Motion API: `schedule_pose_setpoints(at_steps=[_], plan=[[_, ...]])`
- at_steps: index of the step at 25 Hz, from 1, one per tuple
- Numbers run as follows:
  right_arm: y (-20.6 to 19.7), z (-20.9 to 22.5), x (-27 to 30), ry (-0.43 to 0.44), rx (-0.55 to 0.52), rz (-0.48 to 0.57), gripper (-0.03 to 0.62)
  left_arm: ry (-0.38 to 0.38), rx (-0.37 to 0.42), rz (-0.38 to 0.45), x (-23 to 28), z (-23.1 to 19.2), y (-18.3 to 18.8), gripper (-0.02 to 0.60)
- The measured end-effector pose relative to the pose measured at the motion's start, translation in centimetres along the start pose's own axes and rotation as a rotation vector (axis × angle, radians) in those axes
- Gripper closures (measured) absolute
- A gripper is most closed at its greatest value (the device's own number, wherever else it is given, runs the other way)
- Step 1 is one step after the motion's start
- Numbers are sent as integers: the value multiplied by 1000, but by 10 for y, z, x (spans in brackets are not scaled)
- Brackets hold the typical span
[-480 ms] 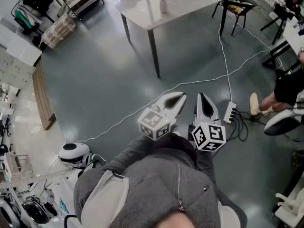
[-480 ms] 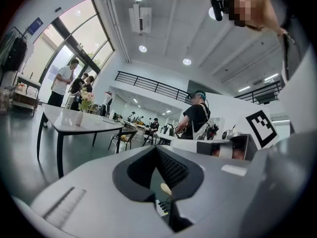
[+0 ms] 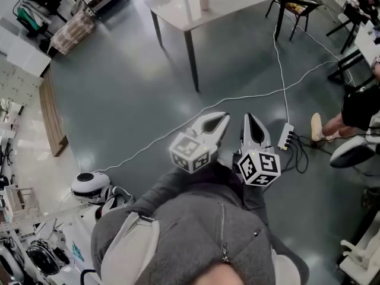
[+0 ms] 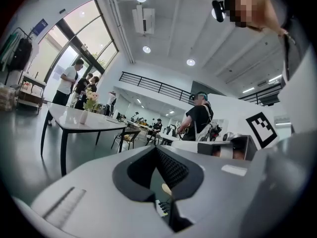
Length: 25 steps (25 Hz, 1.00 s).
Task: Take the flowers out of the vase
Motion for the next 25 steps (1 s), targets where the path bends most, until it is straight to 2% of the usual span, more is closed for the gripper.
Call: schedule_pose_setpoints(at_steps=[10, 25], plan=[[4, 5, 25, 32, -3, -35, 591, 27, -17, 2, 18, -15, 7, 572], [34, 21, 118, 90, -2, -95, 591, 111, -53, 25, 70, -85, 50, 572]])
Point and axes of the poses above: the fingertips, and each gripper's own axes: x forward along the fingers, z to its right, y out of its top, the point moved 2 cm from there along -x, backward along the fingers, and after that the axes turned 2 degrees about -z, right-handed, at the moved point
